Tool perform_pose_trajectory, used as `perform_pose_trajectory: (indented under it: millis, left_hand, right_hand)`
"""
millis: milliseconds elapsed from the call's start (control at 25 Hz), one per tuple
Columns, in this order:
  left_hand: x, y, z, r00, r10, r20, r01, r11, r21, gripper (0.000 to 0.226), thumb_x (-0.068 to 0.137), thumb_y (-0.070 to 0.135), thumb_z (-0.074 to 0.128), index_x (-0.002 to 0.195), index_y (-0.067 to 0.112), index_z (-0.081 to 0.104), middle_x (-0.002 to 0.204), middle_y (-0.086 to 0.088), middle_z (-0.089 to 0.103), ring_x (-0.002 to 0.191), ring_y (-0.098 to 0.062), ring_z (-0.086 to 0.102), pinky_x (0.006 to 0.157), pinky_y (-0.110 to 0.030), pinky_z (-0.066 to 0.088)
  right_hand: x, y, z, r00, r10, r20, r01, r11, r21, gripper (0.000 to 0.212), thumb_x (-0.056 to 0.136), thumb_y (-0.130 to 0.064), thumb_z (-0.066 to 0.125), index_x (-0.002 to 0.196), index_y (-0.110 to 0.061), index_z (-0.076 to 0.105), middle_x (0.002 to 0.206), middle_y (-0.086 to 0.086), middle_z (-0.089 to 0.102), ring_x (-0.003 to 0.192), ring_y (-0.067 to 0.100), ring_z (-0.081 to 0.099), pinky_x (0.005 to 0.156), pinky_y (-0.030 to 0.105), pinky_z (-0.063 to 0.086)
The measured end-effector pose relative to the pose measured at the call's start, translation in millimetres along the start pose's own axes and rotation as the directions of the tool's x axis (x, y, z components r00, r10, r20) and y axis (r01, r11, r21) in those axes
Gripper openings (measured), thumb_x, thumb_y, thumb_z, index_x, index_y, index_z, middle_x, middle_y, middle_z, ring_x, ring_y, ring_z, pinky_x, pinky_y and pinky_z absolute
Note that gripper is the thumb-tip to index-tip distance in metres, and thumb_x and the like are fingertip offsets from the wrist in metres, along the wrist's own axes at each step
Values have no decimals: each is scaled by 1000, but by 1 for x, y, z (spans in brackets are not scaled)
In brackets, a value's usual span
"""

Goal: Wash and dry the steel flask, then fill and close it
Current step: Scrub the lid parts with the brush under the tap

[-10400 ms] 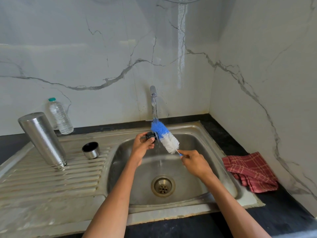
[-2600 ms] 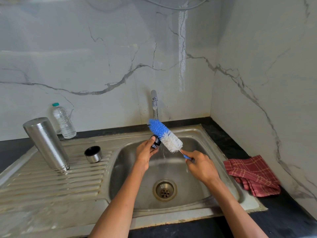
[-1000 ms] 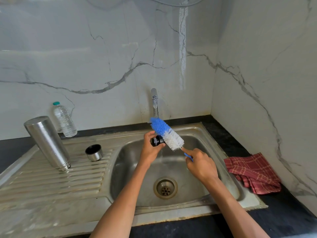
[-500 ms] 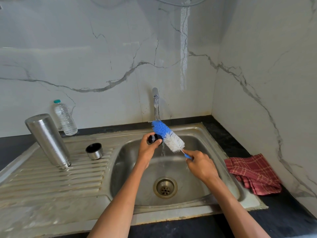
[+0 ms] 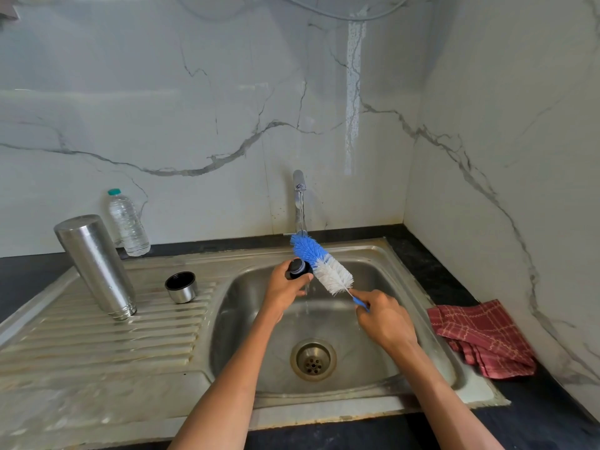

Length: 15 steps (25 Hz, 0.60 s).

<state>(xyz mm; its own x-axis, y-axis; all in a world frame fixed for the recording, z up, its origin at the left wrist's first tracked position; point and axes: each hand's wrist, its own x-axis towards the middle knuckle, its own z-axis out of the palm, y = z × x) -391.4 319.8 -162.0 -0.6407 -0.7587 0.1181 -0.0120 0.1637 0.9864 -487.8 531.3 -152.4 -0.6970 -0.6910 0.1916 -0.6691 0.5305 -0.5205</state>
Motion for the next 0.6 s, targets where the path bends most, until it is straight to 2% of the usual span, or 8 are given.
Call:
perform_pose_trajectory:
  millis: [80, 200, 320, 400, 480, 600]
  left_hand:
    - [0, -2, 3, 998, 11, 60, -14, 999, 46, 39, 88, 6, 77, 117, 28, 64, 116, -1, 70, 104, -17, 71, 85, -35, 62]
    - [6, -6, 0, 996, 84, -30, -79, 985, 154, 39, 85, 2, 73, 110, 31, 65, 113, 2, 72, 106, -14, 69, 98, -39, 56]
    - [3, -5, -5, 994, 47, -103, -35, 993, 114, 55, 87, 6, 76, 134, 20, 52, 124, 8, 62, 114, -13, 61, 98, -28, 46]
    - [1, -3, -3, 995, 46, -90, -38, 995, 89, 63, 85, 13, 81, 137, 20, 45, 124, 10, 58, 113, -9, 58, 98, -26, 44]
    - [0, -4, 2, 995, 65, -72, -60, 996, 71, 56, 85, 21, 82, 129, 23, 49, 124, 8, 62, 111, -6, 61, 95, -25, 48]
    - [-1, 3, 0, 984, 55, -169, -70, 994, -82, 36, 91, 29, 77, 119, 25, 54, 120, 0, 67, 107, -12, 67, 88, -25, 55]
  right_hand:
    - [0, 0, -2, 1000, 13, -3, -13, 1000, -4, 47, 97, -24, 52, 142, -39, 57, 119, -4, 65, 100, 21, 65, 80, 36, 53]
    - [-4, 1, -3, 1000, -10, 6, 10, 1000, -5, 48, 96, -24, 53, 140, -41, 59, 117, -7, 65, 98, 19, 65, 76, 32, 50]
    - [-4, -2, -4, 999, -25, 26, 26, 999, -20, 47, 97, -24, 53, 140, -41, 58, 114, -7, 64, 96, 19, 64, 74, 30, 48]
    - [-2, -4, -3, 999, -18, 46, 19, 999, -30, 48, 97, -23, 52, 142, -40, 57, 120, -6, 64, 100, 21, 65, 78, 33, 52]
    - [-1, -6, -3, 998, 11, 54, -11, 1000, 5, 46, 98, -23, 53, 142, -37, 57, 127, -4, 65, 105, 21, 65, 86, 36, 54]
    - [-2, -5, -5, 994, 85, 68, -96, 978, 183, 40, 96, -25, 57, 135, -31, 64, 124, -2, 71, 111, 22, 67, 95, 37, 53]
